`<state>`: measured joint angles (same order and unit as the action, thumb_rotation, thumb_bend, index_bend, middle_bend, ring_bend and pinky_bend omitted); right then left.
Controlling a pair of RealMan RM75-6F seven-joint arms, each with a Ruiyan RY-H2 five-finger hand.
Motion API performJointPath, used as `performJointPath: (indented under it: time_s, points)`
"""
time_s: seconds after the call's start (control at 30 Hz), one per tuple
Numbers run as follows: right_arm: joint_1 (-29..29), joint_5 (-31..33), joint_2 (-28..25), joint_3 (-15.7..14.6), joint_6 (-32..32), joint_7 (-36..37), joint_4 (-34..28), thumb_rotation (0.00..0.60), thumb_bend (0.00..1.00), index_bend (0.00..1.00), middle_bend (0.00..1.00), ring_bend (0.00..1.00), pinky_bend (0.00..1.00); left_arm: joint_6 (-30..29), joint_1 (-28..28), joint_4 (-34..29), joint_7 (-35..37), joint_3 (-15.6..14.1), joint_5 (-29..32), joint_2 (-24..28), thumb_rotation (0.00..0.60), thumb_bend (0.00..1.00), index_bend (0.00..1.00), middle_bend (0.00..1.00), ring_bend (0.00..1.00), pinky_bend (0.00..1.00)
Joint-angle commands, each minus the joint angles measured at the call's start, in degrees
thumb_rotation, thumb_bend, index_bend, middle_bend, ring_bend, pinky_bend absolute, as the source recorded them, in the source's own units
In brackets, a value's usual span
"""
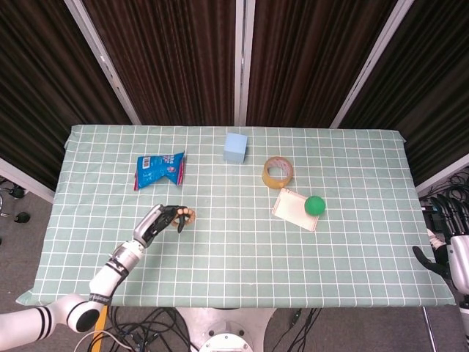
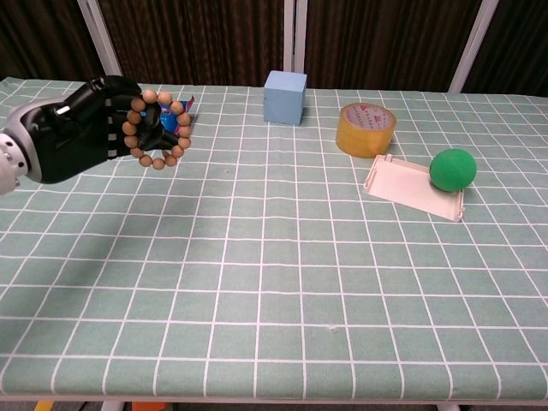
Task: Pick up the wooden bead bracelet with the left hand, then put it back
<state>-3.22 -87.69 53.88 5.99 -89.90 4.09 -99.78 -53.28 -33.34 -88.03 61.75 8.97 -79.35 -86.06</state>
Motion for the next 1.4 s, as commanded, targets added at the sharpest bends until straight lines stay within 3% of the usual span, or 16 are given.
performJointPath:
  time_s: [0.03, 0.3, 0.7, 1.13, 1.17, 1.3, 1.4]
  points:
    - [0.0, 0.02, 0.02, 0.0, 0.04, 0.01, 0.0, 0.6, 0.12, 0.0, 0.05, 0.0, 0.0, 0.14, 0.01, 0.05, -0.2, 0.0, 0.17, -0.05, 0.246, 0.6, 0.64, 0.71, 0.33, 0.14]
    - [0.11, -0.16, 0.03, 0.09, -0.34, 0.18, 0.07, 0.6, 0.12, 0.0, 0.05, 0.0, 0.0, 0.17, 0.18, -0.32, -0.52, 0.11, 0.39, -0.03, 0.309, 0.63, 0.64, 0.72, 0.34, 0.14]
    - [0.22, -0.55, -0.06, 0.11, -0.66, 0.76, 0.33, 0.6, 0.12, 0.0, 0.05, 0.0, 0.0, 0.09, 0.42, -1.07, -1.89, 0.34, 0.91, -0.01, 0.355, 0.79, 0.62, 0.7, 0.34, 0.15]
    - [-0.03, -0.32, 0.0, 0.25, -0.22, 1.05, 0.55, 0.6, 0.12, 0.0, 0.05, 0.0, 0.0, 1.22, 0.2, -1.08, -2.03, 0.66, 1.55, -0.12, 0.542, 0.94, 0.48, 0.6, 0.34, 0.15]
    - [-0.05, -0.29, 0.01, 0.24, -0.15, 1.08, 0.59, 0.6, 0.12, 0.0, 0.05, 0.0, 0.0, 1.18, 0.26, -1.11, -1.71, 0.7, 1.51, -0.2, 0.525, 0.94, 0.46, 0.59, 0.34, 0.15]
    - [-0.12, -0.16, 0.12, 0.28, -0.01, 1.2, 0.74, 0.6, 0.12, 0.0, 0.05, 0.0, 0.0, 1.03, 0.34, -0.86, -0.63, 0.75, 0.97, -0.29, 0.274, 0.82, 0.36, 0.53, 0.31, 0.16]
    - [-0.15, -0.06, 0.18, 0.31, 0.06, 1.35, 0.92, 0.6, 0.12, 0.0, 0.05, 0.0, 0.0, 1.06, 0.29, -0.62, 0.16, 0.81, 0.59, -0.26, 0.137, 0.73, 0.34, 0.52, 0.3, 0.16]
